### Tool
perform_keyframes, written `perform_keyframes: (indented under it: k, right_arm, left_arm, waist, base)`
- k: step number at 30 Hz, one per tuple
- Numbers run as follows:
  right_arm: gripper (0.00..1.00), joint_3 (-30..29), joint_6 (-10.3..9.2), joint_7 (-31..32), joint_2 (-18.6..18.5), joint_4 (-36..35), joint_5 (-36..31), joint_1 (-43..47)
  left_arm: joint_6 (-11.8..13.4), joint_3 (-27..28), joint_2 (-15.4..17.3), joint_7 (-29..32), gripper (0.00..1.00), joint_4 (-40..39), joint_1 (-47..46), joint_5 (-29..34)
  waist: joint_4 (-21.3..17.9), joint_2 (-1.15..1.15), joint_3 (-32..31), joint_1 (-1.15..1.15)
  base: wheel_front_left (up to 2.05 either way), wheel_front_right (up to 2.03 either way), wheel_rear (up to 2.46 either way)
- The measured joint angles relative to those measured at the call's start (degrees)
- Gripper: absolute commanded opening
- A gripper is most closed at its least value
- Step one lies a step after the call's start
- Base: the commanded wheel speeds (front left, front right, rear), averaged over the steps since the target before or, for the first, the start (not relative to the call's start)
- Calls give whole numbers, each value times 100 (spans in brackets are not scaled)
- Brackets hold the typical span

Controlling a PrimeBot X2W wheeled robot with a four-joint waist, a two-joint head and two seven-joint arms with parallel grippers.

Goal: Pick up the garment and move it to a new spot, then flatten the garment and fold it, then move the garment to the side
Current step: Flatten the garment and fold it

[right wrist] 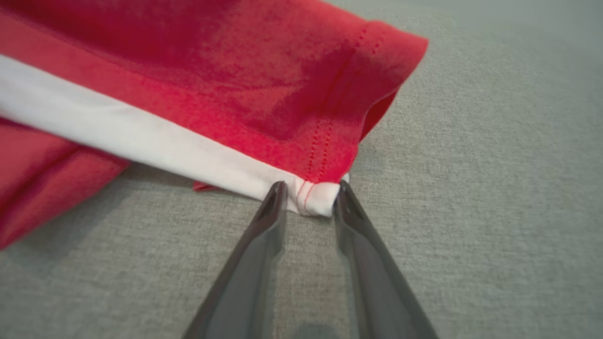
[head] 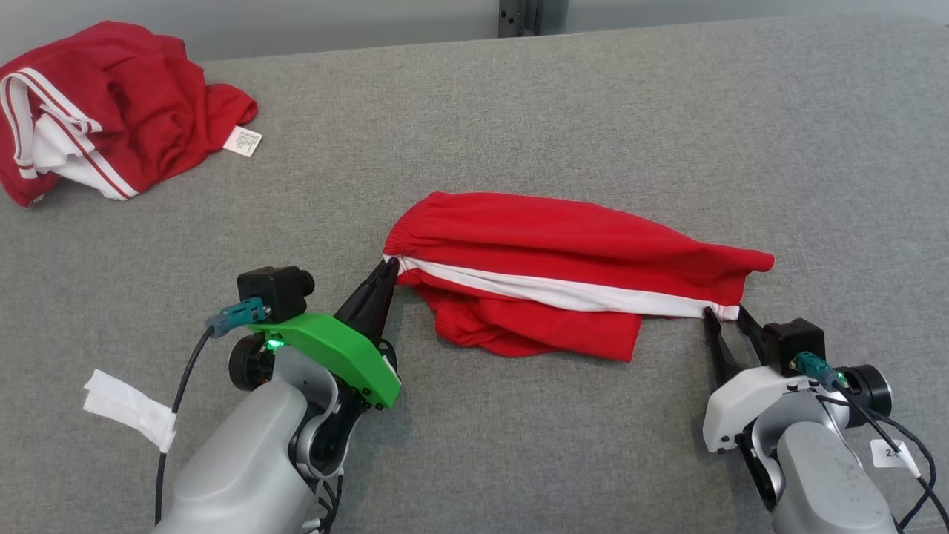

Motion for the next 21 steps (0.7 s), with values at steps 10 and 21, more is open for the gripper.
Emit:
perform_keyframes:
  k: [10, 21]
  right_arm:
    - [0, 48, 0, -5, -4, -36, 181, -83]
    - [0, 344, 0, -3, 53, -1760, 1485, 176]
  left_arm:
    - [0, 8, 35, -13, 0, -62, -8, -18]
    - [0, 407, 131, -413, 0, -589, 151, -253]
  waist:
    - [-24, 0, -5, 0]
    - [-188, 0, -204, 0]
  base:
    - [0, 0, 0]
    - [0, 0, 0]
